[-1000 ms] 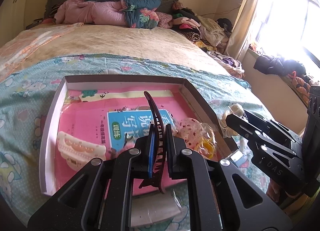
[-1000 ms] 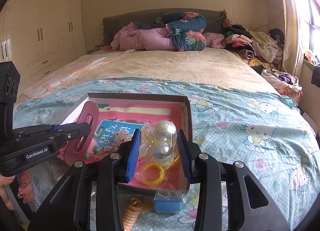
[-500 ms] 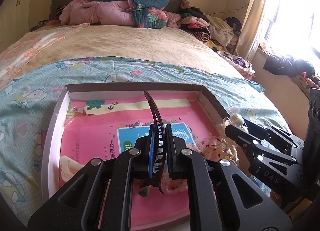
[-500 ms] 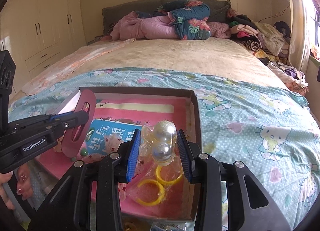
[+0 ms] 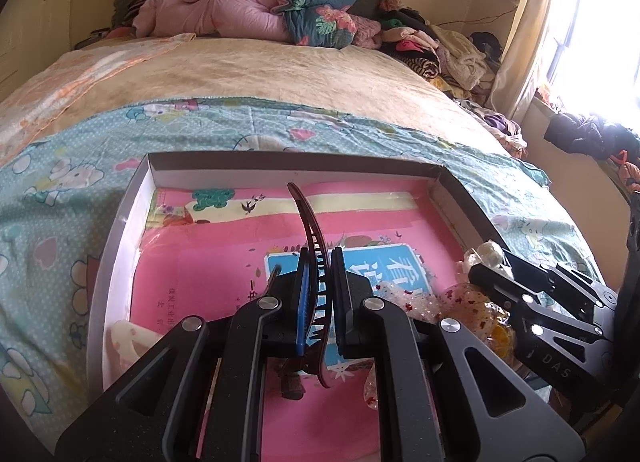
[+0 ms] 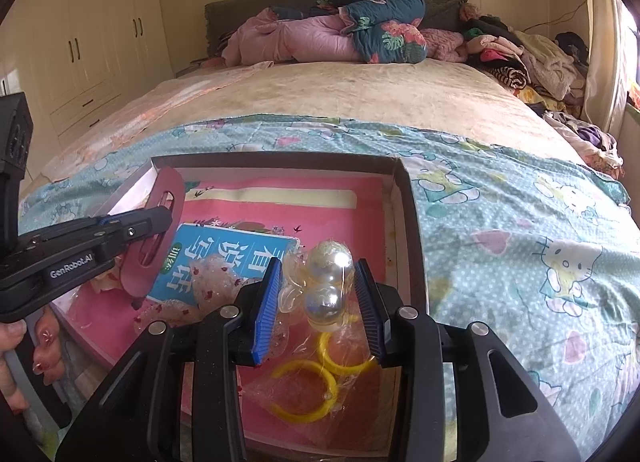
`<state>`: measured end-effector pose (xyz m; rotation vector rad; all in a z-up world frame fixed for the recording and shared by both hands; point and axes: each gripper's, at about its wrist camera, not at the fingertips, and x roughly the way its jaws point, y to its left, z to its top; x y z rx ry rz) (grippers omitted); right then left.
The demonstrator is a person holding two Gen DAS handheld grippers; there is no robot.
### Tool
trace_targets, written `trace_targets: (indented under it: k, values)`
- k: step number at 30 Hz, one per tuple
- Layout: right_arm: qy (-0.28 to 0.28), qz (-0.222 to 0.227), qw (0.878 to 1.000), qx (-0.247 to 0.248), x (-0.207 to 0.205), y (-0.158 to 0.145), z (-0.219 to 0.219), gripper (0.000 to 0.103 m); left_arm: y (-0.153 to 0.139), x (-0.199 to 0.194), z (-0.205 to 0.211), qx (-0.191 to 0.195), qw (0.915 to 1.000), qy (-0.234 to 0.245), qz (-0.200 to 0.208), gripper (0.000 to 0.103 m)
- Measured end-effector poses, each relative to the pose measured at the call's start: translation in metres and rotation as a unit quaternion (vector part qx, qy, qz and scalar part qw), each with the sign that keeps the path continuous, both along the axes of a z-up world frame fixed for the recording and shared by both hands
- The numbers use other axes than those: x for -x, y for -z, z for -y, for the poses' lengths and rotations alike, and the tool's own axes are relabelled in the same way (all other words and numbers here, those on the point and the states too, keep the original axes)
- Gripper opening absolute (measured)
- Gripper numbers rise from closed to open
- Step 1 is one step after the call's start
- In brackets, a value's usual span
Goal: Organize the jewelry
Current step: 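Carry the clip and pearls into the pink-lined box while both tools open to release, then withdraw both open tools toward the beaded spring and bagged earring card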
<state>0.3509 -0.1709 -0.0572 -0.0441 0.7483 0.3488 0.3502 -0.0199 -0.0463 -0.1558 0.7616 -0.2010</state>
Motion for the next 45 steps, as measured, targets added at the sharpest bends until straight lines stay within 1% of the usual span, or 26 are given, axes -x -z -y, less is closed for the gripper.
trace_targets:
  k: [2, 3, 4, 5, 6, 15, 18, 20, 22, 23, 26, 28, 29, 31, 35, 37, 38, 40, 42, 45]
  values:
    - [0.001, 0.0, 1.0, 0.0, 0.001, 0.0, 0.0, 0.036, 0.002, 0.001, -0.002, 0.002, 1.0, -0.002, -0.003, 0.005]
    - [0.0, 0.001, 1.0, 0.0, 0.002, 0.001, 0.0, 0.038, 0.003, 0.001, -0.002, 0.003, 1.0, -0.002, -0.003, 0.005]
    - [0.0, 0.003, 1.0, -0.001, 0.004, 0.0, 0.0, 0.041, 0.003, 0.002, -0.002, 0.002, 1.0, -0.002, -0.004, 0.005]
    - [0.001, 0.005, 1.0, -0.001, 0.005, 0.0, 0.001, 0.047, 0.003, 0.003, -0.002, 0.003, 1.0, -0.001, -0.004, 0.005]
    - [0.002, 0.008, 1.0, -0.001, 0.008, -0.001, 0.001, 0.049, 0.003, 0.004, -0.003, 0.002, 1.0, -0.001, -0.004, 0.005]
    - [0.001, 0.031, 1.0, 0.002, 0.027, -0.01, 0.002, 0.056, -0.001, 0.013, -0.001, -0.002, 1.0, 0.003, 0.007, 0.005]
    - [0.001, 0.039, 0.999, 0.002, 0.036, -0.015, 0.002, 0.061, -0.005, 0.018, 0.001, -0.005, 0.9999, 0.004, 0.013, 0.006]
    - [0.003, 0.043, 0.999, 0.0, 0.041, -0.018, 0.004, 0.064, -0.008, 0.022, 0.0, -0.005, 0.9998, 0.004, 0.017, 0.009]
    - [0.006, 0.047, 0.999, -0.004, 0.047, -0.02, 0.007, 0.066, -0.012, 0.027, -0.001, -0.006, 0.9997, 0.004, 0.022, 0.016]
    - [0.008, 0.05, 0.999, -0.004, 0.049, -0.022, 0.008, 0.066, -0.014, 0.03, -0.001, -0.004, 0.9997, 0.003, 0.024, 0.017]
    - [0.014, 0.059, 0.998, -0.002, 0.057, -0.028, 0.012, 0.068, -0.02, 0.039, -0.002, -0.004, 0.9994, 0.004, 0.034, 0.026]
    - [0.018, 0.062, 0.998, -0.006, 0.062, -0.03, 0.015, 0.07, -0.024, 0.047, -0.002, -0.006, 0.9991, 0.003, 0.043, 0.035]
    - [0.021, 0.062, 0.998, -0.009, 0.064, -0.032, 0.017, 0.07, -0.027, 0.051, -0.002, -0.005, 0.9989, 0.003, 0.047, 0.036]
    - [0.024, 0.064, 0.998, -0.011, 0.069, -0.034, 0.021, 0.07, -0.031, 0.058, -0.002, -0.004, 0.9985, 0.003, 0.054, 0.043]
    - [0.028, 0.067, 0.997, -0.015, 0.08, -0.037, 0.026, 0.071, -0.039, 0.072, 0.001, -0.011, 0.9976, 0.01, 0.068, 0.047]
    - [0.029, 0.067, 0.997, -0.016, 0.085, -0.038, 0.028, 0.071, -0.042, 0.079, 0.003, -0.014, 0.9971, 0.012, 0.074, 0.052]
    - [0.031, 0.068, 0.997, -0.016, 0.087, -0.039, 0.029, 0.072, -0.043, 0.082, 0.004, -0.014, 0.9969, 0.013, 0.076, 0.052]
    - [0.031, 0.07, 0.997, -0.018, 0.092, -0.041, 0.03, 0.072, -0.045, 0.089, 0.005, -0.016, 0.9965, 0.016, 0.081, 0.058]
    - [0.032, 0.07, 0.997, -0.02, 0.098, -0.043, 0.031, 0.074, -0.046, 0.095, 0.007, -0.017, 0.9962, 0.018, 0.084, 0.061]
    - [0.032, 0.071, 0.997, -0.024, 0.104, -0.045, 0.034, 0.077, -0.048, 0.106, 0.007, -0.018, 0.9957, 0.018, 0.089, 0.068]
